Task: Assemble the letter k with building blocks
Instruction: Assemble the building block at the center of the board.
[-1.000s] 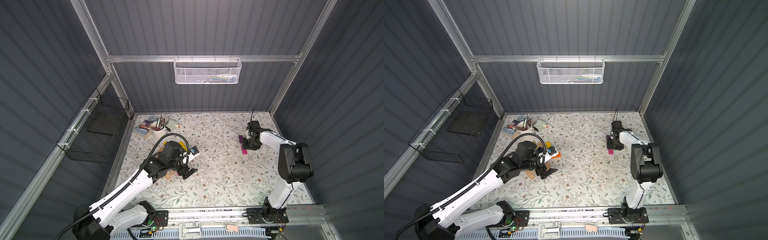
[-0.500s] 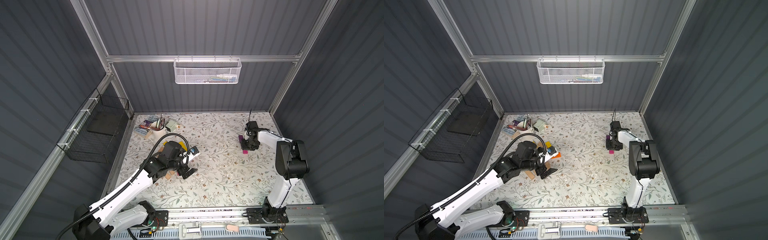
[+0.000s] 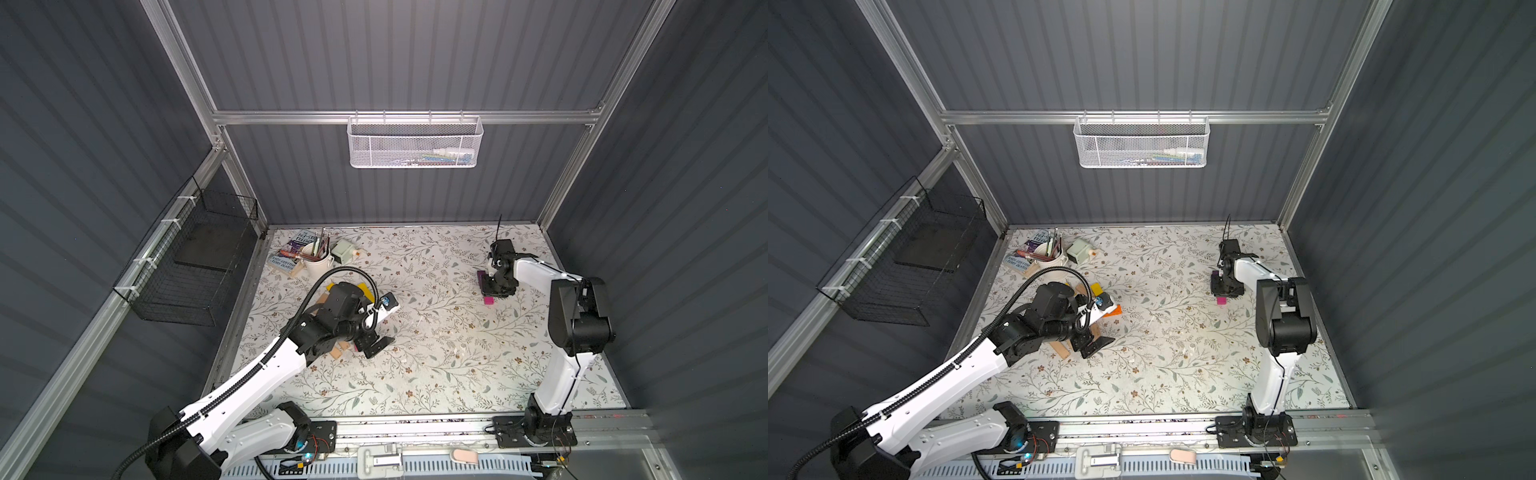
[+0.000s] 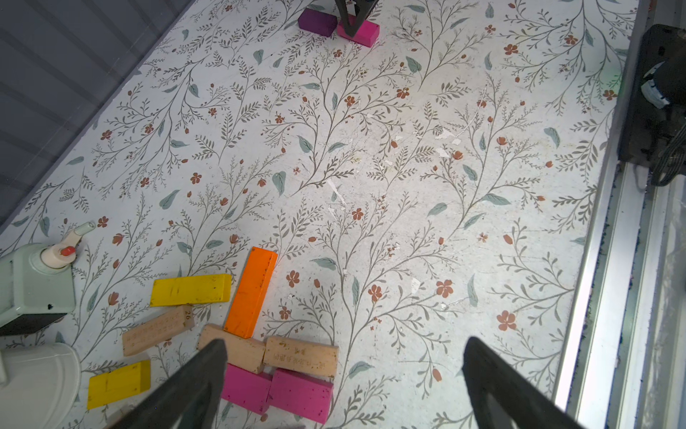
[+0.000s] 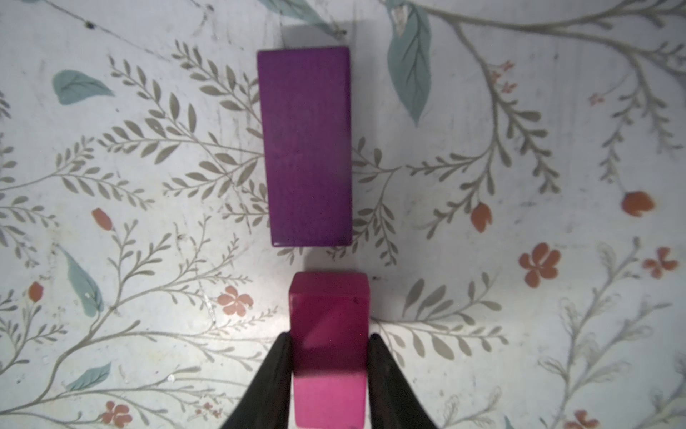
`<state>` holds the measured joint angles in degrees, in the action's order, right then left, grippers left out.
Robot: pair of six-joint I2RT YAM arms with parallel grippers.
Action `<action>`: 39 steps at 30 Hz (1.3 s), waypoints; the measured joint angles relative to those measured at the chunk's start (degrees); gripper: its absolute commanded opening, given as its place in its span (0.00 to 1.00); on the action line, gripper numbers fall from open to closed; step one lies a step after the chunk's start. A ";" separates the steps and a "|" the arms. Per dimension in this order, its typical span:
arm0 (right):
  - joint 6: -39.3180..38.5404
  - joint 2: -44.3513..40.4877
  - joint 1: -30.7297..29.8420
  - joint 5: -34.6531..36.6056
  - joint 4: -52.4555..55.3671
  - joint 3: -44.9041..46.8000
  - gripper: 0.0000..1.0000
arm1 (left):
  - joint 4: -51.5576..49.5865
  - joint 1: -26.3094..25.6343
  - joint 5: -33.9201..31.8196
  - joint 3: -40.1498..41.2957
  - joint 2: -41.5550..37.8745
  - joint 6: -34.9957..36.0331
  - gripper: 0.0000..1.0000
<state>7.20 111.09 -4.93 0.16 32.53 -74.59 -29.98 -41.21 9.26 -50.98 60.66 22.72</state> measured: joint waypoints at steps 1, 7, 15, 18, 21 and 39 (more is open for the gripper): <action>0.00 0.22 0.00 -0.02 0.20 -0.26 0.34 | 0.00 0.00 -0.04 0.00 0.00 0.00 1.00; 0.02 0.83 -0.04 -0.26 0.31 -1.14 0.34 | -0.02 0.00 -0.22 0.00 0.07 0.00 0.99; 0.02 1.70 -0.11 -0.24 0.55 -2.34 0.34 | -0.04 0.00 -0.26 0.00 0.48 0.00 0.99; 0.02 1.90 -0.11 -0.22 0.52 -2.60 0.34 | -0.04 0.00 -0.28 0.00 0.48 0.00 1.00; 0.04 1.92 -0.11 -0.22 0.52 -2.69 0.34 | -0.04 0.00 -0.44 0.00 0.48 0.00 0.99; 0.20 2.51 -0.37 -0.24 0.94 -3.13 0.39 | -0.04 0.00 -0.68 0.00 0.50 0.02 0.99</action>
<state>7.40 113.60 -5.30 -0.08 33.47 -77.71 -30.02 -41.21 8.58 -50.98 61.17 22.74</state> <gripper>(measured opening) 0.383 0.995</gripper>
